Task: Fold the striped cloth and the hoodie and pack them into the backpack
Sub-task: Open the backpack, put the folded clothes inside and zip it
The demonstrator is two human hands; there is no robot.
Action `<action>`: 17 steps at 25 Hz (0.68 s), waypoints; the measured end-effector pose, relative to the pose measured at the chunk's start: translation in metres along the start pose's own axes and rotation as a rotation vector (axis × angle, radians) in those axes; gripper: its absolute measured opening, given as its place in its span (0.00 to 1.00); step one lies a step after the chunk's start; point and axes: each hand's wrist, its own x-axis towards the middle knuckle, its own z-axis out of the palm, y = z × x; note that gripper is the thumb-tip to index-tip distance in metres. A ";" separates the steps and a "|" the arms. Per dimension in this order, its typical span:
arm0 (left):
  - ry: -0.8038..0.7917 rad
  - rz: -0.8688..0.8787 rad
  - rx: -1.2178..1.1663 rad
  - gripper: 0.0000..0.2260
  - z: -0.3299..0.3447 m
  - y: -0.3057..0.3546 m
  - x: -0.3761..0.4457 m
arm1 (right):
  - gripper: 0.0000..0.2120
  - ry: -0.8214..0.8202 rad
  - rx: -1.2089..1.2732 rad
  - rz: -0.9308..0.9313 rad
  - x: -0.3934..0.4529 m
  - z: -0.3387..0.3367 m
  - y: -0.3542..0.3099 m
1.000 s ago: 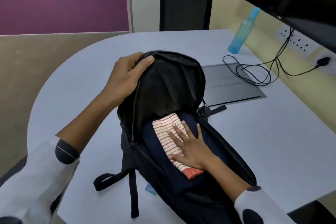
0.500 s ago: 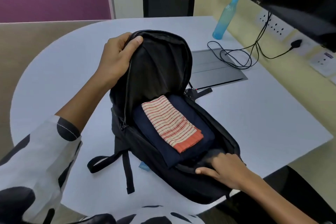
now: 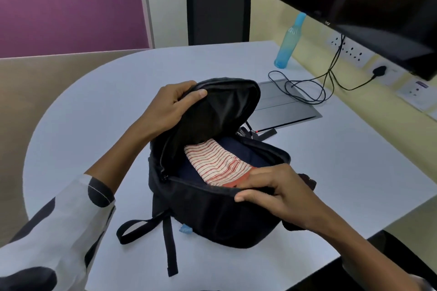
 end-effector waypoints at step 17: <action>-0.407 -0.028 -0.009 0.19 0.087 0.041 0.063 | 0.07 0.378 0.409 0.613 0.025 -0.051 0.202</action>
